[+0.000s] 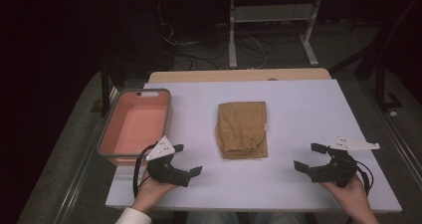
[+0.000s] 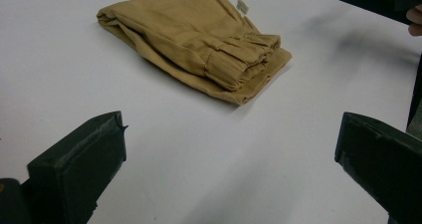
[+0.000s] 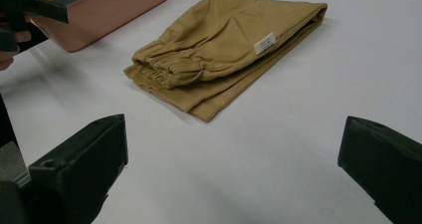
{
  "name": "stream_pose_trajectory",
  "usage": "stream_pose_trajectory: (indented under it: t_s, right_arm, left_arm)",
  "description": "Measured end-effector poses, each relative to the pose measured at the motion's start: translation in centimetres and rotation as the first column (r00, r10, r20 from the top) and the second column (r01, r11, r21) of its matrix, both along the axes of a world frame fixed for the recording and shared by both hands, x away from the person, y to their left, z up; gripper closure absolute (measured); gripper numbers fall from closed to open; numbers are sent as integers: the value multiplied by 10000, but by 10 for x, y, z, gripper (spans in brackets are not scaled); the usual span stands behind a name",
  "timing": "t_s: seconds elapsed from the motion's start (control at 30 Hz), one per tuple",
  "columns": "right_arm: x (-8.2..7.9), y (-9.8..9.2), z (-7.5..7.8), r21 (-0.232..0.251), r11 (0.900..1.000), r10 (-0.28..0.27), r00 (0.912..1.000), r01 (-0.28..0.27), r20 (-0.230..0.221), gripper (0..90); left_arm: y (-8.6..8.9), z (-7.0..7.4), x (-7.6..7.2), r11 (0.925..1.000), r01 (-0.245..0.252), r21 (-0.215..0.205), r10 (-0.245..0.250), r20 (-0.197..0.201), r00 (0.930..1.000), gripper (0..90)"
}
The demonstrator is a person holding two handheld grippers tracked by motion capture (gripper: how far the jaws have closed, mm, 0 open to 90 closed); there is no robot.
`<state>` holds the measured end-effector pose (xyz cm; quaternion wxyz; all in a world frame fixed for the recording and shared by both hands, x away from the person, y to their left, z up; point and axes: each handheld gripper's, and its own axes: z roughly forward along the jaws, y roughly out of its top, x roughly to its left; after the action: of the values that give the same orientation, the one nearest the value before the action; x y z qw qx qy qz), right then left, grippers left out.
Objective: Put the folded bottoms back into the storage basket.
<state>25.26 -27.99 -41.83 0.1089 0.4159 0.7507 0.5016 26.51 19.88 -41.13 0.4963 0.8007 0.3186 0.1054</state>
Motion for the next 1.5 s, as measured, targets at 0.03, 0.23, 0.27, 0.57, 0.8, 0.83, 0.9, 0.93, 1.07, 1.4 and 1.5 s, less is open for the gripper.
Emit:
stream_pose_trajectory:
  t_s: [0.03,0.23,0.27,0.57,0.8,0.83,0.9,0.93,1.07,1.4,1.5]
  right_arm:
    - [0,0,0,0,10000,0,10000,0,0,0]
    - [0,1,0,-32,10000,78,10000,-78,-24,0]
    - [0,1,1,-31,10000,83,10000,-83,-41,0]
    - [0,2,1,-91,9997,223,9997,-223,-89,0]
    - [0,2,4,-230,9990,383,9992,-386,-132,0]
    - [0,2,4,-230,9990,383,9992,-386,-132,0]
    - [0,1,5,-200,9992,353,9993,-355,-119,0]
    - [0,0,6,-171,9992,346,9993,-348,-129,0]
    - [0,0,7,-264,9990,365,9992,-369,-152,0]
    - [1,4,11,-397,9980,486,9985,-496,-261,0]
    - [1,5,12,-401,9978,515,9982,-526,-296,0]
  left_arm:
    - [0,0,0,10000,0,0,0,0,10000,0]
    - [1,0,-1,10000,-12,-63,12,-22,10000,0]
    - [1,1,-1,10000,-21,-81,21,-23,10000,0]
    - [0,2,-1,9999,35,-119,-35,3,10000,0]
    - [0,3,-1,9998,-7,-192,7,-6,10000,0]
    - [-1,3,-1,9998,1,-200,-2,-21,10000,0]
    - [-1,4,-1,9999,21,-156,-21,-24,10000,0]
    - [-2,5,-1,9999,18,-113,-17,70,10000,0]
    - [-2,7,-1,9998,-105,-148,107,121,9999,0]
    - [-7,14,0,9999,68,88,-70,169,9998,0]
    - [-8,17,0,9999,98,113,-100,228,9997,0]
